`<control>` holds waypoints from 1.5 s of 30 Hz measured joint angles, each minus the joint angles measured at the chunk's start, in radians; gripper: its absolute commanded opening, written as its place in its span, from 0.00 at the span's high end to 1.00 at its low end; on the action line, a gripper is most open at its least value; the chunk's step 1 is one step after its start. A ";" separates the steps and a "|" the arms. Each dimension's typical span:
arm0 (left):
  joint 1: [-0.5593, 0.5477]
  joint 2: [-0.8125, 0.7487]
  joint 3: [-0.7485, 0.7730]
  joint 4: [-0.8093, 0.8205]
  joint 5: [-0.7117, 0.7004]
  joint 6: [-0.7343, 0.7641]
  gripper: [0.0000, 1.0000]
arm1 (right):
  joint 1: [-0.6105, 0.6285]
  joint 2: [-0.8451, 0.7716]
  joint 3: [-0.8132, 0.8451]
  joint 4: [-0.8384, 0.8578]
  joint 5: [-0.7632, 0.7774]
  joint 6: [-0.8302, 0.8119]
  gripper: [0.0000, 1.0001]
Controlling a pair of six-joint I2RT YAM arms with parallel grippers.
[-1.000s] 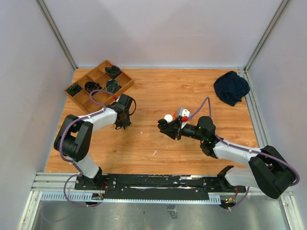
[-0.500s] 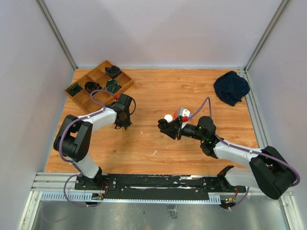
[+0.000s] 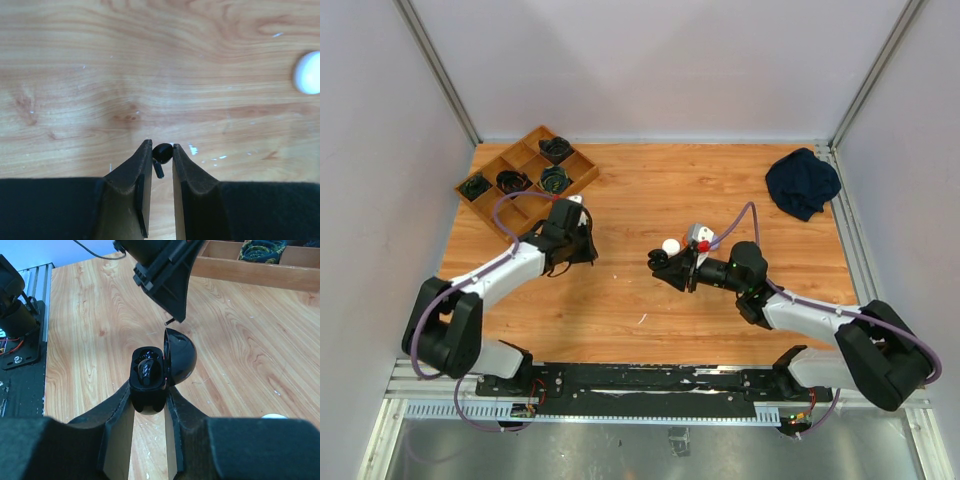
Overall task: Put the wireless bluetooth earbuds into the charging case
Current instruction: Pick up the earbud from the center of the board, then place the earbud in the charging case.
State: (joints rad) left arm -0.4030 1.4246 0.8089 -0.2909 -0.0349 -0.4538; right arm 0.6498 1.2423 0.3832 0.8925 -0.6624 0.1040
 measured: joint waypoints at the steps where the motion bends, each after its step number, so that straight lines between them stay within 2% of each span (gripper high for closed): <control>1: -0.002 -0.024 -0.010 0.015 0.006 0.000 0.82 | 0.000 0.002 0.001 0.000 0.000 0.001 0.86; 10: -0.053 -0.316 -0.131 0.227 0.060 -0.007 0.82 | 0.004 0.027 0.021 0.009 0.002 0.006 0.86; 22: -0.202 -0.563 -0.246 0.492 0.083 0.054 0.82 | 0.005 0.028 0.052 0.051 0.003 0.043 0.86; 33: -0.305 -0.629 -0.281 0.710 0.152 0.159 0.78 | 0.038 0.015 0.085 0.072 -0.002 0.085 0.86; 45: -0.388 -0.608 -0.320 0.935 0.239 0.276 0.76 | 0.051 -0.016 0.097 0.097 -0.003 0.126 0.86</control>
State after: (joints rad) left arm -0.7910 0.8165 0.4885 0.6437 0.2043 -0.1780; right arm 0.7013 1.2266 0.4805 0.9897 -0.6651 0.2298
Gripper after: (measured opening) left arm 0.241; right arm 0.271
